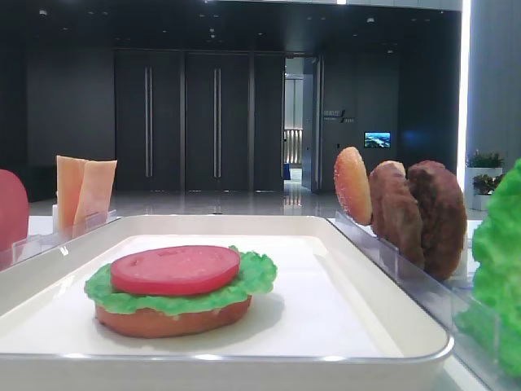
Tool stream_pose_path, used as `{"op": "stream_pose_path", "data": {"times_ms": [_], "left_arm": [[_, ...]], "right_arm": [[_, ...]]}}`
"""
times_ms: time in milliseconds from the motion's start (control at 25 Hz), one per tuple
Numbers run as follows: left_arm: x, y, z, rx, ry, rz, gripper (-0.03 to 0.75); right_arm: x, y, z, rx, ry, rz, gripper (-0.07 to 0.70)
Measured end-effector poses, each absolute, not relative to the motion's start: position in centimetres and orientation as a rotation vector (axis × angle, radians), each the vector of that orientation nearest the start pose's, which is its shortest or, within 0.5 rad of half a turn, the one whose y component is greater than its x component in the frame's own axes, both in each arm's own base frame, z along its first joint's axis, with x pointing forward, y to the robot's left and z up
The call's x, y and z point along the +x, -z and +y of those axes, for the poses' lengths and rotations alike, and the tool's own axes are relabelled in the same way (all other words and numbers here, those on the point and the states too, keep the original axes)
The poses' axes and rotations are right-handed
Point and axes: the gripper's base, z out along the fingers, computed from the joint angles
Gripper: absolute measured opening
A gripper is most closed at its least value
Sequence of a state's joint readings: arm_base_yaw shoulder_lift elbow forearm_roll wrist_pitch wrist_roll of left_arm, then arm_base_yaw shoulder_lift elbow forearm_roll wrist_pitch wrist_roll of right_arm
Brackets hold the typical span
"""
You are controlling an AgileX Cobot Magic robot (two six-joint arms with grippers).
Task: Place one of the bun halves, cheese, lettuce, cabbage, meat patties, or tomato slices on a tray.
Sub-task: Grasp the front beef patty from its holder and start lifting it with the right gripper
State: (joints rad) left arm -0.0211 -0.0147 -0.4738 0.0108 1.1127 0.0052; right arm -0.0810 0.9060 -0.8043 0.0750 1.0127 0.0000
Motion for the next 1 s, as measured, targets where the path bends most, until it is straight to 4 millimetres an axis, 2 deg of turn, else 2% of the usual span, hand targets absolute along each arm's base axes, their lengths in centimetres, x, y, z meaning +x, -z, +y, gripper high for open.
{"op": "stream_pose_path", "data": {"times_ms": [280, 520, 680, 1000], "left_arm": [[-0.6, -26.6, 0.1, 0.027, -0.004, 2.108, 0.692], [-0.6, -26.6, 0.1, 0.027, -0.004, 2.108, 0.692], [-0.6, -26.6, 0.1, 0.027, -0.004, 2.108, 0.692], [-0.6, -26.6, 0.1, 0.027, -0.004, 2.108, 0.692]], "right_arm": [[17.6, -32.7, -0.8, 0.132, -0.067, 2.575, 0.519], [19.9, -32.5, -1.0, 0.136, -0.068, 2.600, 0.519], [21.3, -32.3, -1.2, 0.139, -0.062, 2.547, 0.519], [21.7, -32.5, -1.2, 0.132, -0.057, 2.508, 0.510]]}}
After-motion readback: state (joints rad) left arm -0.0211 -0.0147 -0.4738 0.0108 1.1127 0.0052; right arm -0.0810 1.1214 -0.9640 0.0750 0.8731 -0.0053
